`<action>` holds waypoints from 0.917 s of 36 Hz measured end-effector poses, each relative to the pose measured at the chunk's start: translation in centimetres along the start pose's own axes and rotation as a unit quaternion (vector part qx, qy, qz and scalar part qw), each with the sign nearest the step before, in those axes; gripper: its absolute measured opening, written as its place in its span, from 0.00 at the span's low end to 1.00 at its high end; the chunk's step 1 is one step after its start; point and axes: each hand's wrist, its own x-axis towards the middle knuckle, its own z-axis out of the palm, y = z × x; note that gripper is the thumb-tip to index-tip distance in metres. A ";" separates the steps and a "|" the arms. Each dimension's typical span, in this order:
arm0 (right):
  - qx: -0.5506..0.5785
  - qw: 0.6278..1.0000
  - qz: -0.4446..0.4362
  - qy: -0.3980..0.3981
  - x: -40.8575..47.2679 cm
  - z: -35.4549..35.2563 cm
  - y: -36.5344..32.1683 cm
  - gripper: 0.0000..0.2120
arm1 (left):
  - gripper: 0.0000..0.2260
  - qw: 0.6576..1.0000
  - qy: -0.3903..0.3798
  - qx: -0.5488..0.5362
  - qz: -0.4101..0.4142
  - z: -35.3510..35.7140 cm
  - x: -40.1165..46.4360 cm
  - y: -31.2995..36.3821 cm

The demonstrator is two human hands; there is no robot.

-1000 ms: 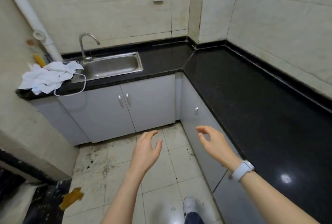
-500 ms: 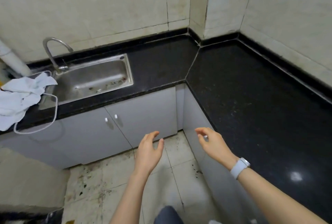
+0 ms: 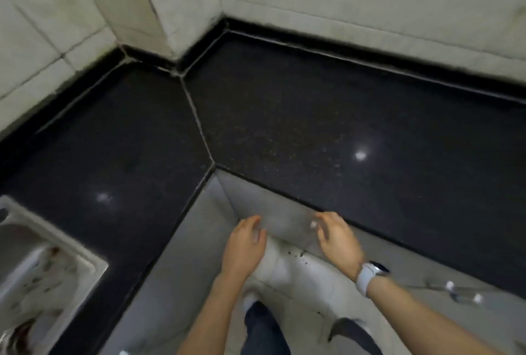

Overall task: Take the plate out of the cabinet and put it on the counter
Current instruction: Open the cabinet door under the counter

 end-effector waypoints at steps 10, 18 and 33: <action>0.163 0.945 0.262 0.111 -1.9 5.5 5.2 0.18 | 0.13 0.989 -0.144 -0.014 0.021 7.5 4.7 -1.6; 0.506 0.735 0.383 0.238 0.7 10.8 10.9 0.36 | 0.17 0.988 -0.147 -0.023 0.044 16.7 7.2 -4.7; 0.565 0.699 0.300 0.319 5.1 15.4 15.6 0.46 | 0.13 0.984 -0.073 -0.133 0.093 23.6 8.3 -7.5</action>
